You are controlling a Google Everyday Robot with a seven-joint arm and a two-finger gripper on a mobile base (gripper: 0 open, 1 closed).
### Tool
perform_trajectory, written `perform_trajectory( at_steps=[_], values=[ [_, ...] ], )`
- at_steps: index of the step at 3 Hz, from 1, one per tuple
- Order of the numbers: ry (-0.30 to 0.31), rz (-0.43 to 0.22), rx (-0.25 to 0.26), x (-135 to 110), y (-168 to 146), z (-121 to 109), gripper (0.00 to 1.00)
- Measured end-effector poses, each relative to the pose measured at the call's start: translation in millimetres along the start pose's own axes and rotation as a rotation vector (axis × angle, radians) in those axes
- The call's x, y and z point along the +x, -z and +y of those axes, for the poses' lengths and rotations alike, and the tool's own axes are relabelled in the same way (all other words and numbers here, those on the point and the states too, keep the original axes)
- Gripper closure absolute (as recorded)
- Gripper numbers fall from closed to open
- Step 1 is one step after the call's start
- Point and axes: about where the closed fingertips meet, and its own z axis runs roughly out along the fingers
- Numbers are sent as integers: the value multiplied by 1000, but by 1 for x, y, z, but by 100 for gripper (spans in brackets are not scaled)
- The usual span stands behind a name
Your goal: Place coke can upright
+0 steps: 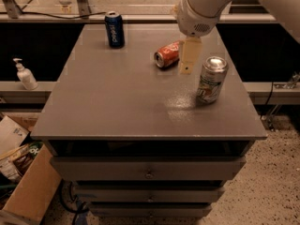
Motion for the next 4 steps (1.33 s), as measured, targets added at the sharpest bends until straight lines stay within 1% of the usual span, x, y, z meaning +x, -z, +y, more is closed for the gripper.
perform_trajectory(
  at_steps=[1, 2, 3, 4],
  values=[
    [9, -8, 25, 13, -30, -34, 0],
    [16, -13, 40, 27, -64, -64, 0],
    [30, -6, 27, 37, -94, -86, 0],
    [55, 14, -5, 48, -119, -99, 0]
  ],
)
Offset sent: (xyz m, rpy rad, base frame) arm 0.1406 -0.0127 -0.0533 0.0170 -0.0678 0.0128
